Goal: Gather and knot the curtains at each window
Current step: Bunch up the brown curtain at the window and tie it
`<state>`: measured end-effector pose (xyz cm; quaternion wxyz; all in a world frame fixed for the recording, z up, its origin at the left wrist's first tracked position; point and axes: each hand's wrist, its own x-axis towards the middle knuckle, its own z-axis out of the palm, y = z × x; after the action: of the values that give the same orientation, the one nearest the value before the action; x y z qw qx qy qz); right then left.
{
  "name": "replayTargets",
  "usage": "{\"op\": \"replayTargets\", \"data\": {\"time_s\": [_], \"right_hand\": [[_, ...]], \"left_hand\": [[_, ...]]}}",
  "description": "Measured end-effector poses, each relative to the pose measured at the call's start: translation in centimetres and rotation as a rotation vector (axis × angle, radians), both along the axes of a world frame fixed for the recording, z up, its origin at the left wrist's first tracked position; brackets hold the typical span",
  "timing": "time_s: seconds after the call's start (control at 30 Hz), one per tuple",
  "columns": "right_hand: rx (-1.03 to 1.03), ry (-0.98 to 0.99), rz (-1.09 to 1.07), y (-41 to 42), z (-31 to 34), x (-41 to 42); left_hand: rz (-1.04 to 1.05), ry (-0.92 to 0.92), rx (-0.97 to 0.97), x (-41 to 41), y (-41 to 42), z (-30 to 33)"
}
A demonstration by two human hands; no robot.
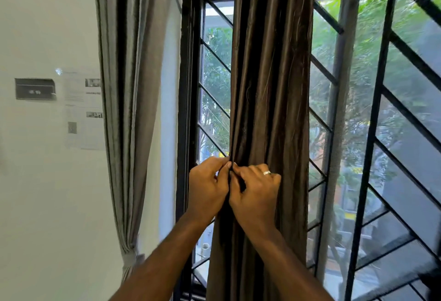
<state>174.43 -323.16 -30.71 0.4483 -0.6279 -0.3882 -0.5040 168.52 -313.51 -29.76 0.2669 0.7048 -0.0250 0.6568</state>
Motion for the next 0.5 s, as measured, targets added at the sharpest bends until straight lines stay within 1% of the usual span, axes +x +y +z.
{"op": "replayTargets", "data": {"time_s": [0.17, 0.33, 0.5], "right_hand": [[0.024, 0.065, 0.099, -0.1, -0.6, 0.0], [0.01, 0.042, 0.148, -0.6, -0.7, -0.1], [-0.056, 0.066, 0.223, -1.5, -0.4, 0.3]], "left_hand": [[-0.008, 0.004, 0.009, -0.2, -0.6, 0.2], [-0.036, 0.015, 0.002, -0.4, -1.3, 1.2], [-0.02, 0.015, -0.046, -0.1, -1.3, 2.4]]}}
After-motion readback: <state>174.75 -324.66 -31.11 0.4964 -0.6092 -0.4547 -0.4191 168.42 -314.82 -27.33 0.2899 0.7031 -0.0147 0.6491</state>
